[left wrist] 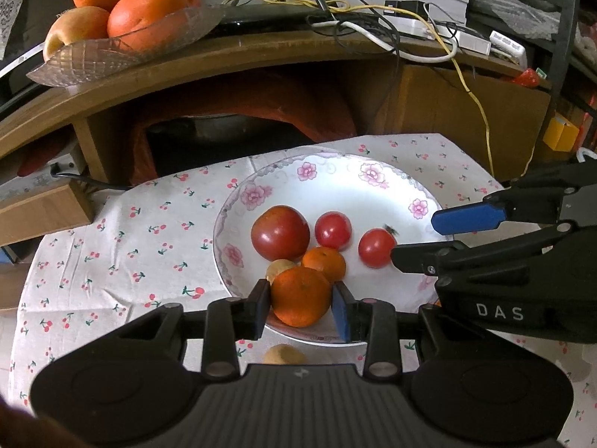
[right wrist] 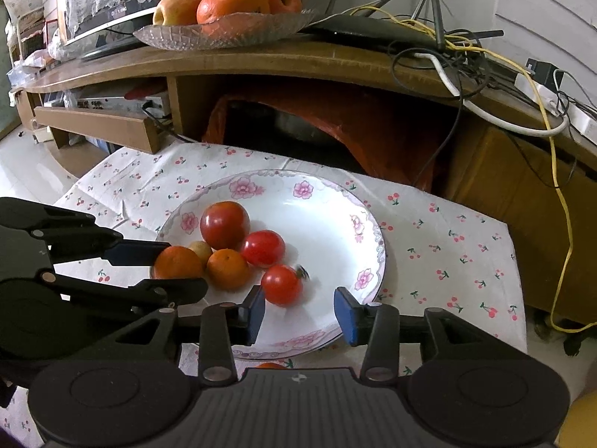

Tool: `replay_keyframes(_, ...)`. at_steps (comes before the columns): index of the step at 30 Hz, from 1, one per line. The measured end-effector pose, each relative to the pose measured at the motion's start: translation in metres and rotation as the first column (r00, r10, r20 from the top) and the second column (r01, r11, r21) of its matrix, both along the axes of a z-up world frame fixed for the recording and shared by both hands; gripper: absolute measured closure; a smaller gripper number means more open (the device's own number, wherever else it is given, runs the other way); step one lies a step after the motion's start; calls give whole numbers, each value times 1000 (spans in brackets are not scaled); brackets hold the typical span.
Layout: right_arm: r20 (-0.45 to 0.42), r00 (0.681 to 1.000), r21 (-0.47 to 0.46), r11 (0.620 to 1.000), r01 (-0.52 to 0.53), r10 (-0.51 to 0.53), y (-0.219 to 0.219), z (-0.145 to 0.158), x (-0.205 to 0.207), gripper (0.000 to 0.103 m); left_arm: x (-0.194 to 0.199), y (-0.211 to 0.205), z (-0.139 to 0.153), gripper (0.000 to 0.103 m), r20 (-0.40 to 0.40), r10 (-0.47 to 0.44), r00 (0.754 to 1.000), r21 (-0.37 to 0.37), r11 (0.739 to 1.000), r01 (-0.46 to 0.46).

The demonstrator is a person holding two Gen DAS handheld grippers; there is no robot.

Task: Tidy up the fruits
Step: 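Carry the orange and tomato over the white bowl and open both grippers, then withdraw both grippers, moving the left toward the brown potato and the right toward the small orange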

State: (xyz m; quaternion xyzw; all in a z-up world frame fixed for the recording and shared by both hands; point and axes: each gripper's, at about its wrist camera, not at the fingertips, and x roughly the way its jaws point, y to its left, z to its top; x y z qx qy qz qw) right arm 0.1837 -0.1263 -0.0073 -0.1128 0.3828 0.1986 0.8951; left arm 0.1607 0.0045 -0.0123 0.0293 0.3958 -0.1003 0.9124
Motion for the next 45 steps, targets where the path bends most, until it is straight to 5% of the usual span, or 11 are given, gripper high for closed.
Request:
replay_keyframes(23,26,1000,44,999,14,-15,-18,20,-31,54,-28,14,21,55,45,10,999,-13,1000,-9)
replay_keyframes(34,-26,999,3,1000,-27,27,-26,-3,-56,44,-51,17,-9,54,-16,-69,998,-1,998,69)
replay_keyframes(45,-50,998,12,1000,-26,27,-30,-12,-51,43,-29,15,-30,53,-3,-19,1000,16,1000,19)
